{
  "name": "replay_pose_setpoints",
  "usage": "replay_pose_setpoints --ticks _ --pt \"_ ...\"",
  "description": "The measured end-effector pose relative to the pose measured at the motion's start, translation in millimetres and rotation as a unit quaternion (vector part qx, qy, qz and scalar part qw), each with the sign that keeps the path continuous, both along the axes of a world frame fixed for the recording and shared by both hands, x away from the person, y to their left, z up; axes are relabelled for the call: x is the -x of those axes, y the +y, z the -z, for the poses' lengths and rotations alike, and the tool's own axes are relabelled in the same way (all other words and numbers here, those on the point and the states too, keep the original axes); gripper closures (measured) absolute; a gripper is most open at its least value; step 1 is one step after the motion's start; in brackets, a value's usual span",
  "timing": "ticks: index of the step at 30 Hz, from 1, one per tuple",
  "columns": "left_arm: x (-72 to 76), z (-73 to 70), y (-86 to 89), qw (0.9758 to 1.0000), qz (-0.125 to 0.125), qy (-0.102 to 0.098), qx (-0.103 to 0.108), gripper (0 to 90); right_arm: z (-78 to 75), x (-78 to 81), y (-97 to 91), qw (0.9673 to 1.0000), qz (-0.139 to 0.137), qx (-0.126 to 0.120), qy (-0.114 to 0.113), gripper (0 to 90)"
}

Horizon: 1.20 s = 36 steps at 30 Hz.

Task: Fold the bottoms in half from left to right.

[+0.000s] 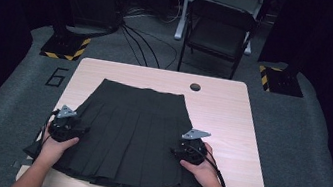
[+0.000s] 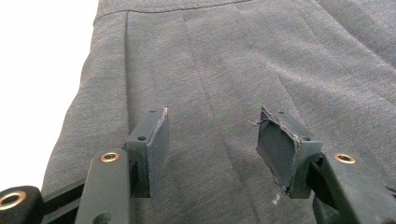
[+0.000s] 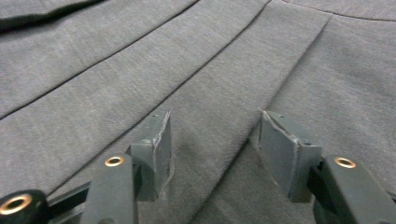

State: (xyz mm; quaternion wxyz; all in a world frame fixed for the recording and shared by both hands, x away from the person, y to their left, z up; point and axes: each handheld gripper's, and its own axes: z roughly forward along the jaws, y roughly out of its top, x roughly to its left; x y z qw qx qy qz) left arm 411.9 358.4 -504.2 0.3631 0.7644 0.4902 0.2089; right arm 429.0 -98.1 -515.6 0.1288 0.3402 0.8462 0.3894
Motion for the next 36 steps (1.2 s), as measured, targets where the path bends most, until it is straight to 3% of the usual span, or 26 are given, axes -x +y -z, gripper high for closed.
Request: replay_pose_setpoints --ticks 5,10,13,18,24,28,33,36 --pt "-0.3 -2.7 8.1 0.9995 -0.011 0.009 0.027 43.4 -0.7 -0.2 1.6 1.0 -0.002 0.003 0.009 50.2" --pt "1.0 -6.7 10.5 0.9994 -0.017 0.004 0.031 43.6 -3.6 0.4 1.9 0.9998 -0.005 0.016 0.006 55.5" --pt "2.2 -9.4 14.8 0.9987 -0.026 0.016 0.041 46.5 -7.2 1.3 1.7 0.9999 0.003 0.015 0.006 59.8" --pt "1.4 -9.2 18.1 0.9983 -0.031 0.029 0.039 50.2 -9.8 3.7 1.4 0.9999 0.0 0.015 0.007 60.5" --pt "3.0 -12.8 21.3 0.9981 -0.049 0.013 0.035 49.7 -13.8 5.7 1.5 0.9999 0.006 0.016 0.0 59.7" --pt "2.1 -12.5 26.1 0.9972 -0.058 0.011 0.045 46.4 -13.7 5.0 -0.1 0.9999 0.006 0.014 -0.002 58.0" --pt "2.1 -14.0 32.1 0.9976 -0.064 0.011 0.023 49.6 -13.6 5.2 0.3 0.9999 0.005 0.014 -0.001 57.8" --pt "1.5 -13.9 35.7 0.9969 -0.073 0.011 0.026 51.7 -12.5 4.7 0.7 0.9999 0.004 0.016 0.001 57.8"
